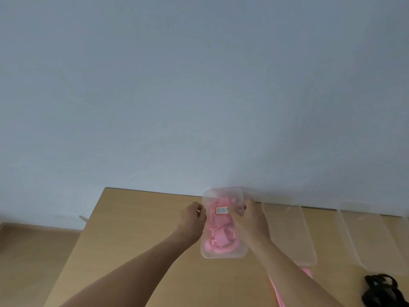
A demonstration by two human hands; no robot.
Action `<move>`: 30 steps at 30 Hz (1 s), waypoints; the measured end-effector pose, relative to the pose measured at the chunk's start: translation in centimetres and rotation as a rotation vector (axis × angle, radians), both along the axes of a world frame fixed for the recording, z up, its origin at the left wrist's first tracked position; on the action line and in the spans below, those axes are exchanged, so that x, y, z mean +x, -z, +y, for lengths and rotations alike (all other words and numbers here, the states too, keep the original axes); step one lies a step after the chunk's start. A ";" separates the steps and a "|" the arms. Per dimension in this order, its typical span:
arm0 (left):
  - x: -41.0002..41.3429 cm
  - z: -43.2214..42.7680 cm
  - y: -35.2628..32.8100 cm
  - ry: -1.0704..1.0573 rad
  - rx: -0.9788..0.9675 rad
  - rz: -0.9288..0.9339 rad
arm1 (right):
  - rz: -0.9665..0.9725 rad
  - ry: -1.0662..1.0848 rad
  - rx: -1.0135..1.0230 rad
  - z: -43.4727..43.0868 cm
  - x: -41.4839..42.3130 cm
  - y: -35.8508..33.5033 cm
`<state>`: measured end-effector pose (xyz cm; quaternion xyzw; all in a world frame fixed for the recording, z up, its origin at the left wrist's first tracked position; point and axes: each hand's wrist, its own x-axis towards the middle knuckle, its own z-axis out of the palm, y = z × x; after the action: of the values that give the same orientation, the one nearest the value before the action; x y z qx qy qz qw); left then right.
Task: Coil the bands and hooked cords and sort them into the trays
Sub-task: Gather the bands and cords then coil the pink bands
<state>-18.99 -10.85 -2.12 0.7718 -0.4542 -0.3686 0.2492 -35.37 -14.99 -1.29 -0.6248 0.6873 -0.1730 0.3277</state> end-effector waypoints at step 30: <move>-0.8 -1.6 0.5 -0.086 -0.043 -0.020 | -0.092 0.077 0.141 -1.7 -0.8 2.0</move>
<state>-19.81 -12.47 -2.65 0.7888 -0.4308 -0.3399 0.2770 -36.20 -16.71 -3.25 -0.5645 0.7055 -0.1652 0.3953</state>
